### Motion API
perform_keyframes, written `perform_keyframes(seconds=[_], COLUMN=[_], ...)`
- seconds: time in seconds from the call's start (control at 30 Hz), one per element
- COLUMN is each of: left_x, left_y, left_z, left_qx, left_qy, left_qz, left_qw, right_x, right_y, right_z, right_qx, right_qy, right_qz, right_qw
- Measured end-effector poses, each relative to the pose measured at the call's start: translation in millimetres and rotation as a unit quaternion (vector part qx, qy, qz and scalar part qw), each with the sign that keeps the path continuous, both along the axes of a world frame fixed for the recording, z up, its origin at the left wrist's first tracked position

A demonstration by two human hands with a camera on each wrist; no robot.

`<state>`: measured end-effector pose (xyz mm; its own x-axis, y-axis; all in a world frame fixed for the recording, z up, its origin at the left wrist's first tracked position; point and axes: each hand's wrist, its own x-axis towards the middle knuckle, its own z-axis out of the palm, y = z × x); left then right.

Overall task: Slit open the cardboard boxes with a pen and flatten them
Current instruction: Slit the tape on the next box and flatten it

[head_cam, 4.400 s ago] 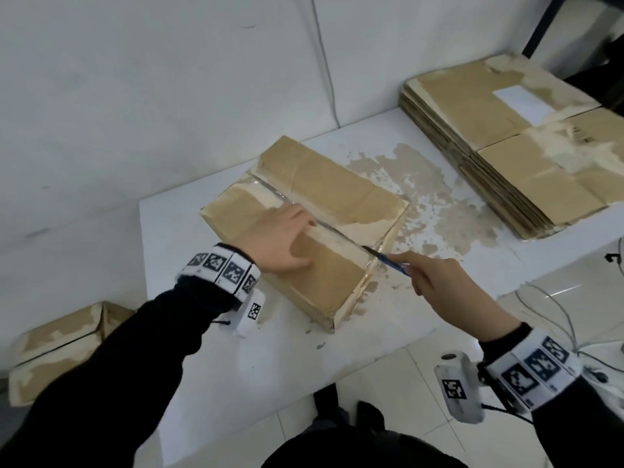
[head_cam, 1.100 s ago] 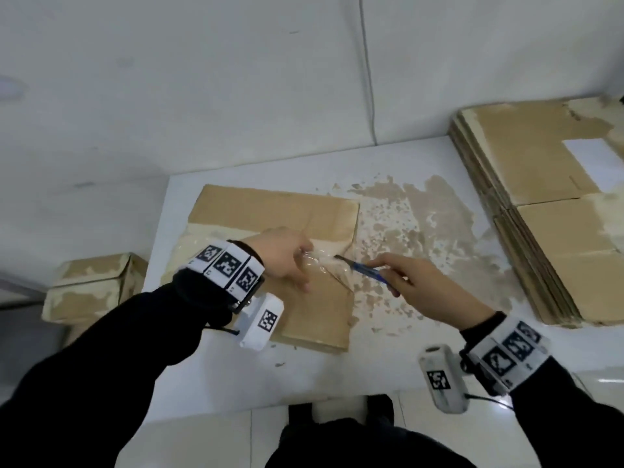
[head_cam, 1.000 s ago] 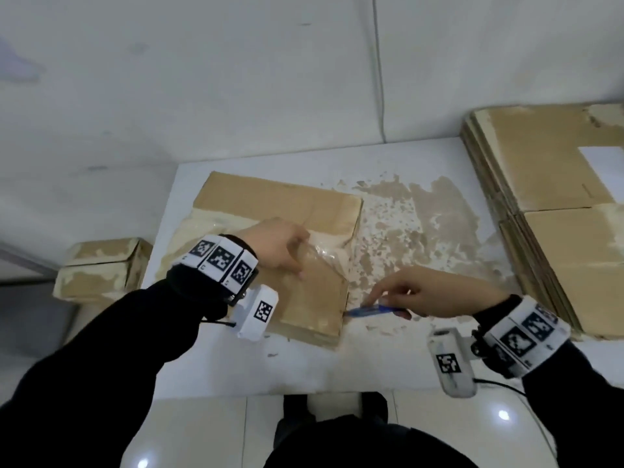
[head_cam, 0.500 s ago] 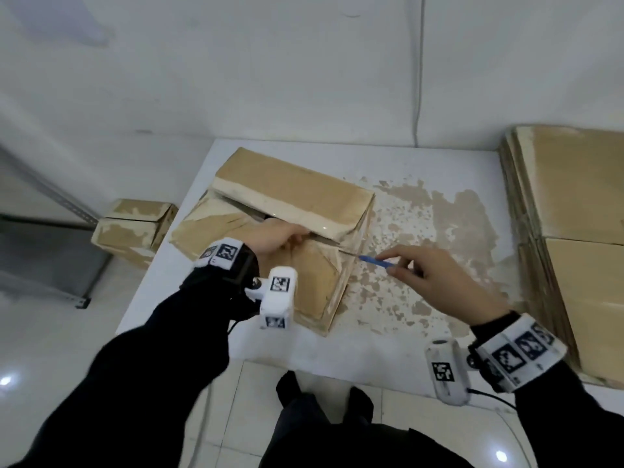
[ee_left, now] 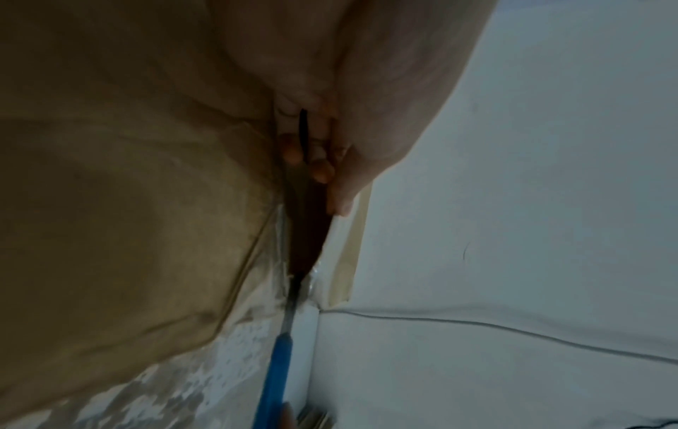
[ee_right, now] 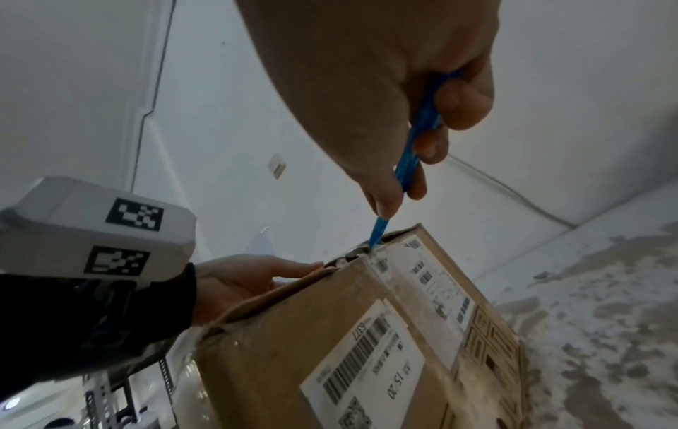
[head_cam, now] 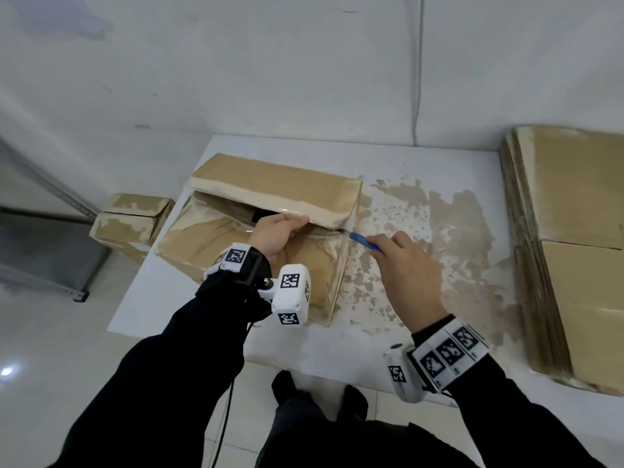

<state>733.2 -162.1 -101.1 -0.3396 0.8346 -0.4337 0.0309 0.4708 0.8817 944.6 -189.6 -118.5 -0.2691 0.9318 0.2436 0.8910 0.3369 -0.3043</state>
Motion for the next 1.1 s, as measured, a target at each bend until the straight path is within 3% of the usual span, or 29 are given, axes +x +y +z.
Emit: perform_keyframes(seconds=[0.17, 0.27, 0.33, 0.4, 0.5, 0.57, 0.6, 0.7, 0.77, 0.83, 0.9, 1.0, 1.1], left_x=[3, 7, 5, 0, -6, -6, -7, -15, -25, -36, -47, -63, -79], left_y=[1, -6, -6, -2, 0, 0, -1, -9, -21, -37, -55, -75, -84], left_z=[-7, -11, -14, -11, 13, 39, 53, 100, 126, 138, 133, 101, 58], left_qx=[0.01, 0.057, 0.085, 0.053, -0.047, -0.051, -0.034, 0.007, -0.008, -0.068, -0.146, -0.179, -0.131], left_qy=[0.015, 0.04, 0.113, 0.27, 0.471, 0.563, 0.585, 0.59, 0.569, 0.533, 0.506, 0.494, 0.576], left_qz=[-0.024, -0.014, -0.044, -0.13, -0.27, -0.317, -0.329, -0.356, -0.377, -0.424, -0.478, -0.501, -0.5], left_qw=[1.0, 0.997, 0.989, 0.953, 0.839, 0.762, 0.74, 0.724, 0.731, 0.729, 0.703, 0.688, 0.633], right_x=[-3, 30, 62, 84, 97, 98, 98, 87, 67, 33, -3, -39, -46], right_y=[27, 43, 38, 24, 2, -7, -8, -3, 2, 6, 6, 3, 9], right_z=[10, 18, 4, -29, -89, -110, -114, -97, -64, -27, -6, -4, -2], right_qx=[0.017, -0.077, -0.124, -0.18, -0.249, -0.268, -0.272, -0.194, -0.099, -0.055, -0.076, -0.107, -0.128], right_qy=[-0.007, 0.053, 0.101, 0.111, 0.088, 0.071, 0.041, -0.012, 0.096, 0.198, 0.212, 0.06, -0.044], right_qz=[-0.055, -0.037, -0.051, -0.086, -0.098, -0.084, -0.079, -0.056, 0.001, 0.09, 0.201, 0.292, 0.251], right_qw=[0.998, 0.995, 0.986, 0.974, 0.959, 0.957, 0.958, 0.979, 0.99, 0.974, 0.953, 0.949, 0.959])
